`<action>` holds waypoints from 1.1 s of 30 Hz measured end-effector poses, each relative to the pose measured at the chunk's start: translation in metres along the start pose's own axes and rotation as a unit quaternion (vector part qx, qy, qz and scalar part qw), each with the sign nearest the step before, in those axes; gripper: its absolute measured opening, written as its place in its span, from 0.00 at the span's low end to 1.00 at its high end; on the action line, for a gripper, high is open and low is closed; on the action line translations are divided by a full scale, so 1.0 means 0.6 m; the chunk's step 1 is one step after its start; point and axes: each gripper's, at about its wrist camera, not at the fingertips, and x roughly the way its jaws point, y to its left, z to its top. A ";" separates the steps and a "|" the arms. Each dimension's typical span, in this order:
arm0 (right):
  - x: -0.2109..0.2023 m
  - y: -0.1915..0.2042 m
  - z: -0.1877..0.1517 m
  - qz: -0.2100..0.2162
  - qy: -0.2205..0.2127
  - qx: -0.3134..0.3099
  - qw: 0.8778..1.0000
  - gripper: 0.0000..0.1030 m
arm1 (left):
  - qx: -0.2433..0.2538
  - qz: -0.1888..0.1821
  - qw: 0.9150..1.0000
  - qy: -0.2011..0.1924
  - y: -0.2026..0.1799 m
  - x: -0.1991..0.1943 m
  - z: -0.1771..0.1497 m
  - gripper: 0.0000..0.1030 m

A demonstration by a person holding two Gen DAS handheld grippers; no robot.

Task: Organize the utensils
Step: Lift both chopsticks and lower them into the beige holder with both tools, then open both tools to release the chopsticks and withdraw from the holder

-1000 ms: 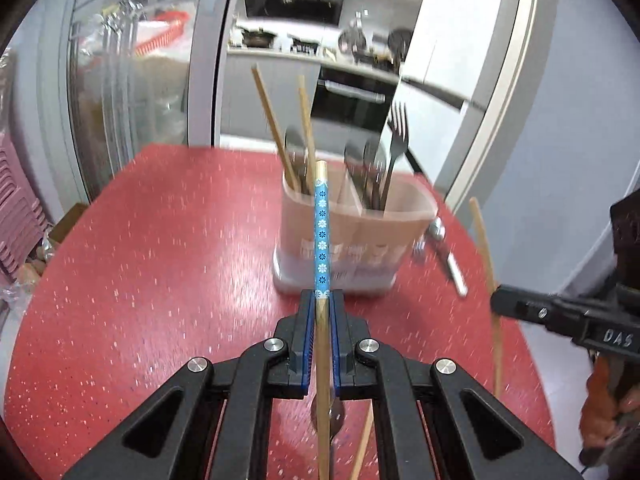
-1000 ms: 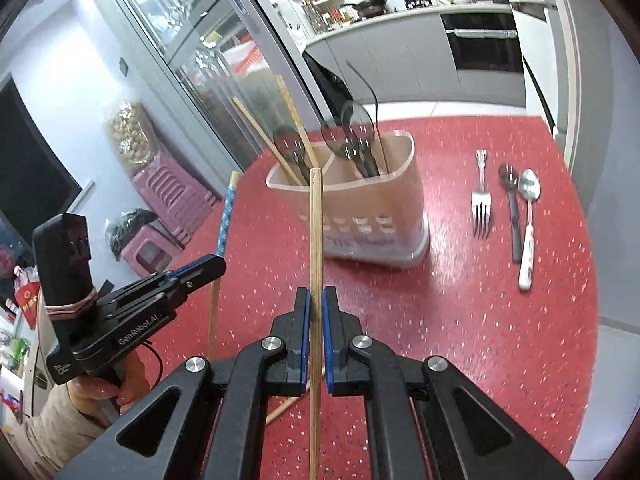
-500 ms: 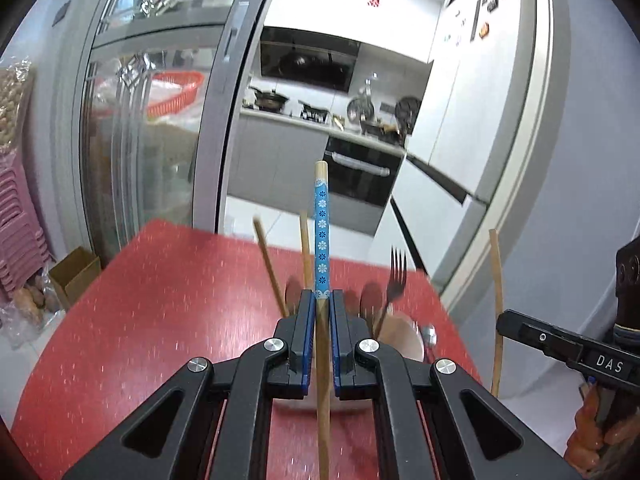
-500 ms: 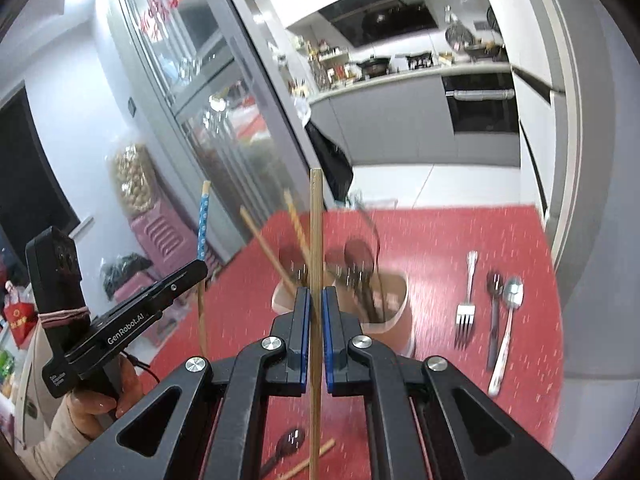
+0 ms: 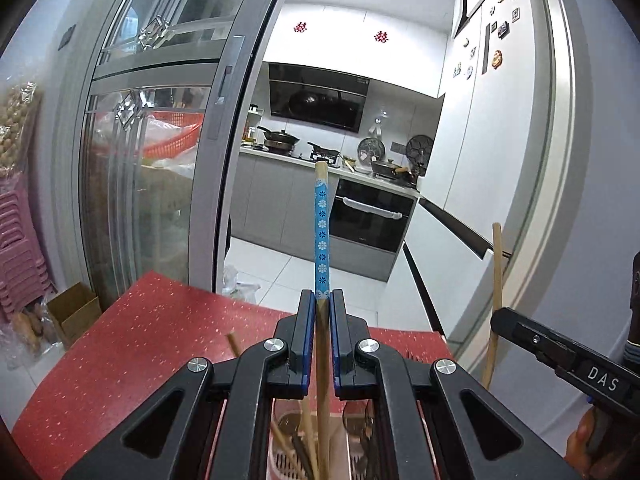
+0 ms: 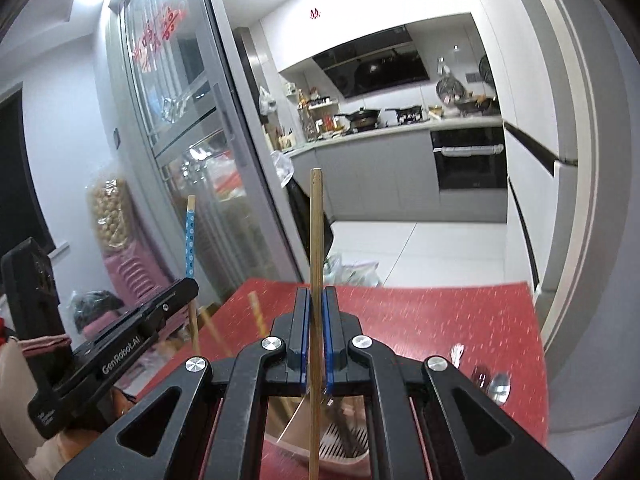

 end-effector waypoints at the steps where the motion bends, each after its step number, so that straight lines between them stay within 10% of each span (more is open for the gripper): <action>1: 0.008 -0.001 0.003 -0.004 -0.007 -0.004 1.000 0.06 | -0.001 0.003 1.000 -0.004 0.000 0.008 0.000 0.31; 13: 0.077 -0.007 -0.028 -0.036 -0.043 -0.058 0.997 0.06 | -0.002 0.014 0.999 -0.040 0.003 0.072 -0.027 0.31; 33: 0.098 -0.023 -0.126 -0.043 0.011 -0.084 0.995 0.06 | 0.048 0.056 0.997 0.038 -0.003 0.080 -0.138 0.31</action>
